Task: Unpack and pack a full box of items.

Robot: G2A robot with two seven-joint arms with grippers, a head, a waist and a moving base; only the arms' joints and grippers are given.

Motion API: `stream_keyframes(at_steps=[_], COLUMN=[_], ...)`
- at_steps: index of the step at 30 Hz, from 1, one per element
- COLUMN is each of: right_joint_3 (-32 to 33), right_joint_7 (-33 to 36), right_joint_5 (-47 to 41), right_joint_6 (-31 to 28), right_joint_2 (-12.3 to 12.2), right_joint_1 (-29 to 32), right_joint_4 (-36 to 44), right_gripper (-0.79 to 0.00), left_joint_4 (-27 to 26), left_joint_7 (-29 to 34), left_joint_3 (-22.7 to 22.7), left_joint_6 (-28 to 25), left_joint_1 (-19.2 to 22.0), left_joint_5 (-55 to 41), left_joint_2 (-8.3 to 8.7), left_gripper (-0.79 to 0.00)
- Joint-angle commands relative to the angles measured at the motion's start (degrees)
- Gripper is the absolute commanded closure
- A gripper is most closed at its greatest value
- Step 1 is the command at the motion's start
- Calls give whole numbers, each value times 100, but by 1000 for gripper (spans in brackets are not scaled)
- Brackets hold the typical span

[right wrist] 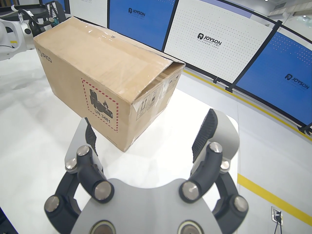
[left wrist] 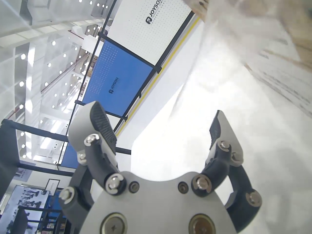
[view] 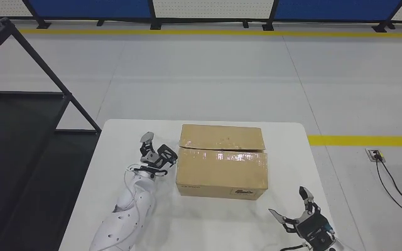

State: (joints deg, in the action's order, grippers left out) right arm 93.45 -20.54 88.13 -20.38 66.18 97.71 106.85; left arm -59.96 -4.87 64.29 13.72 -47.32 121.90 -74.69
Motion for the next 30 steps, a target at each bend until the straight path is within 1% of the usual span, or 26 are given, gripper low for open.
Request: stream_keyframes(at_steps=[1,4,7,11,17,24,30], right_joint_3=[18,53,80,97,68,-4,-38], right_joint_7=[-16,-68,-103,-126,-104,-37,-11], right_joint_5=[-2,-14,-33,-49,-56,-55,-50], right_joint_6=[18,51,66,73,53,-7,-52], right_joint_2=[-1,-3,-5,-6,-8,-11,-16], right_joint_1=[42,122,176,211,169,25,-81], right_joint_4=[7,17,15,3,-38,-62,-97], right_gripper=[-785,-785,-785,-785,-785,-785,-785], left_joint_4=[99,237,285,185,-219,-1002,-1627], left_joint_7=[-46,-140,-192,-217,-98,160,450], left_joint_3=[-23,-25,17,116,366,606,877], left_joint_6=[56,191,382,652,1034,1467,1674], left_joint_1=[101,236,280,182,-169,-771,-1265], left_joint_5=[-11,-73,-142,-143,-103,97,343], left_joint_2=[-25,-64,-87,-87,-54,-24,10], left_gripper=[-785,-785,-785,-785,-785,-785,-785])
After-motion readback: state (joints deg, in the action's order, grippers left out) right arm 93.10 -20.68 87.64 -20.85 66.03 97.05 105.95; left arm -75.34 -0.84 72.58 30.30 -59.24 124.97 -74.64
